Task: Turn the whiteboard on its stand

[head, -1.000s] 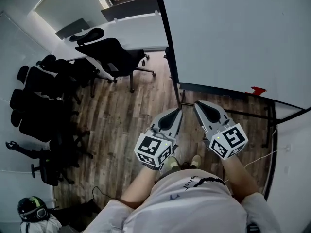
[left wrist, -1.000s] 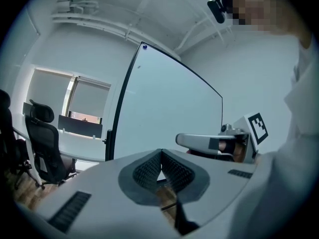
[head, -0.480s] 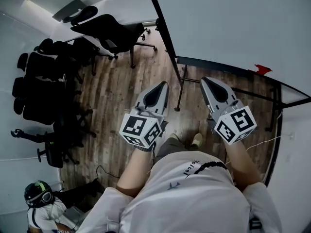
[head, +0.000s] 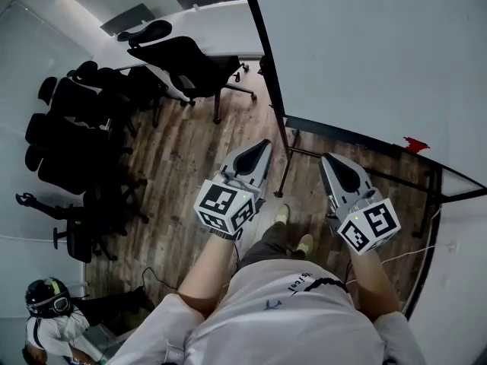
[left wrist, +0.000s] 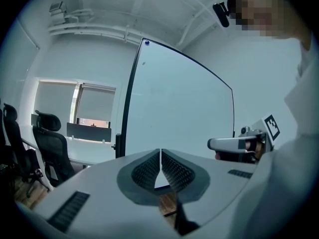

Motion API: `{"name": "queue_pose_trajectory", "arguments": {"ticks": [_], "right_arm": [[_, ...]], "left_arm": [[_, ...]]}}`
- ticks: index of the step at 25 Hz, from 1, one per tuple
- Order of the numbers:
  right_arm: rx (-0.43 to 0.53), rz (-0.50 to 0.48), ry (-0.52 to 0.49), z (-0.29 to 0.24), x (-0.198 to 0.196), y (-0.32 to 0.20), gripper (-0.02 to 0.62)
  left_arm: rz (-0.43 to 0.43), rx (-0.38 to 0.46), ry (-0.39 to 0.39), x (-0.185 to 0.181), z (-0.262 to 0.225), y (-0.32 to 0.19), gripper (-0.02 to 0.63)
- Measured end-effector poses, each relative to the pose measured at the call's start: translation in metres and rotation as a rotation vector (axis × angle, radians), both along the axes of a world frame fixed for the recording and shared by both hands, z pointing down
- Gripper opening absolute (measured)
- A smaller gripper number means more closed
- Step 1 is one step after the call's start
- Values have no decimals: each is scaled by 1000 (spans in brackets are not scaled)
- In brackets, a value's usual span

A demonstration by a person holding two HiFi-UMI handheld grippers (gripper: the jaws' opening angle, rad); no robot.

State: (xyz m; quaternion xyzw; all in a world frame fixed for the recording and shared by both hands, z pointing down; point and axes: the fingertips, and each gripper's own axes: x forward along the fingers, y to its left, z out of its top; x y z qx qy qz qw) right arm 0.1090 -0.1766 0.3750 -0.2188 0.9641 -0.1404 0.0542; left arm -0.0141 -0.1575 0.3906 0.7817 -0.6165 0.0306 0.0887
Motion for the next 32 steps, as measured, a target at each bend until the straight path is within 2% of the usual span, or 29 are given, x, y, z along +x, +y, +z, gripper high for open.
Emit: {"name": "queue_pose_trajectory", "arguments": {"ticks": [6,14,20,25,29,32], "right_arm": [[13,0,29,-1,-26,-17,14],[60,-15,75,-12,-98,-56,14],[56,19,121,-9,-131,-88,14],[59,54,140,-7,-150,-101,14],[58,59,166,-4,-159,-104,14],[55,56,187,0,-158,-107,14]], "left_arm": [[18,23,34,-29,5,-36,14],[98,46,48,-78,12,-100,17],[224,38,10,-105,35,-146,149],[310,1,-47,-126,70,-169,218],[403,-24,-23,-135,92,-191,276],[493,-34,-34,-127,106,-206,289]]}}
